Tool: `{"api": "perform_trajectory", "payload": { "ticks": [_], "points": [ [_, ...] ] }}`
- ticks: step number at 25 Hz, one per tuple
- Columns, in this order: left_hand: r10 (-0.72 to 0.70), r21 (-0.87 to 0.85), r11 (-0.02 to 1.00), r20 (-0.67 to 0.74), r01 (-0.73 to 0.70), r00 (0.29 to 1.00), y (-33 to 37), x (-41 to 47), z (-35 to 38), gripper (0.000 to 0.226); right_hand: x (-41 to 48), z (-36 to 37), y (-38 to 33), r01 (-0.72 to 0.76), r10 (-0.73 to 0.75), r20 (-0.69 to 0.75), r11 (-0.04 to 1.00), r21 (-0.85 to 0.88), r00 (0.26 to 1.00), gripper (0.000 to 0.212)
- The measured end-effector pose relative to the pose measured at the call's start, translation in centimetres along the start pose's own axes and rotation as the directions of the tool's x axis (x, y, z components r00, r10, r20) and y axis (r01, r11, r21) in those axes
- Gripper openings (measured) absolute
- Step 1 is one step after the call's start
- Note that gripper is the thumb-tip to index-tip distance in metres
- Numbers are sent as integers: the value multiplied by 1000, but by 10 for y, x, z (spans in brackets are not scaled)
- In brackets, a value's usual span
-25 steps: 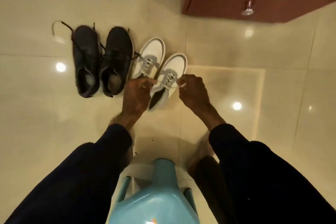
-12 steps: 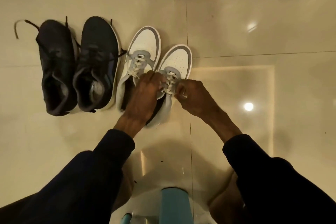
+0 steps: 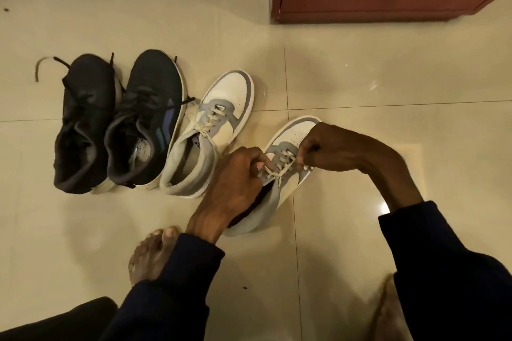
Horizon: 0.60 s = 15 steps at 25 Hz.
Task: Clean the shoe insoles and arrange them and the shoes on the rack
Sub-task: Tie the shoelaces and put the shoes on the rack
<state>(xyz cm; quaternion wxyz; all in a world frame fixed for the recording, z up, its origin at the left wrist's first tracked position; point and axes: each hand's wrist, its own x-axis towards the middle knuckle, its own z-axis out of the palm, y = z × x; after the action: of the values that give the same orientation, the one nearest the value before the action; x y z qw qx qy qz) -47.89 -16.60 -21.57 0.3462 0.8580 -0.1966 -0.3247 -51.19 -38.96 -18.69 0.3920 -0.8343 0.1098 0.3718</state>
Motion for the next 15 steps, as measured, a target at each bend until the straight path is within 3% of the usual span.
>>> {"api": "perform_trajectory", "payload": {
  "ticks": [6,9,11,15],
  "points": [
    [-29,-23,999,65,31,997,18,17,-12,25,-15,7,-8,134,-18,-342,938,319,940,28],
    [-10,-101,995,151,25,989,31,13,-15,10,-25,18,-6,165,57,-498,906,390,865,30],
    [-10,-115,993,177,31,984,41,8,-16,11,-35,28,-6,143,111,-572,914,381,813,26],
    [-50,279,960,186,-4,981,63,4,-17,12,-46,38,9,-48,119,-621,990,130,775,15]
  ]
}}
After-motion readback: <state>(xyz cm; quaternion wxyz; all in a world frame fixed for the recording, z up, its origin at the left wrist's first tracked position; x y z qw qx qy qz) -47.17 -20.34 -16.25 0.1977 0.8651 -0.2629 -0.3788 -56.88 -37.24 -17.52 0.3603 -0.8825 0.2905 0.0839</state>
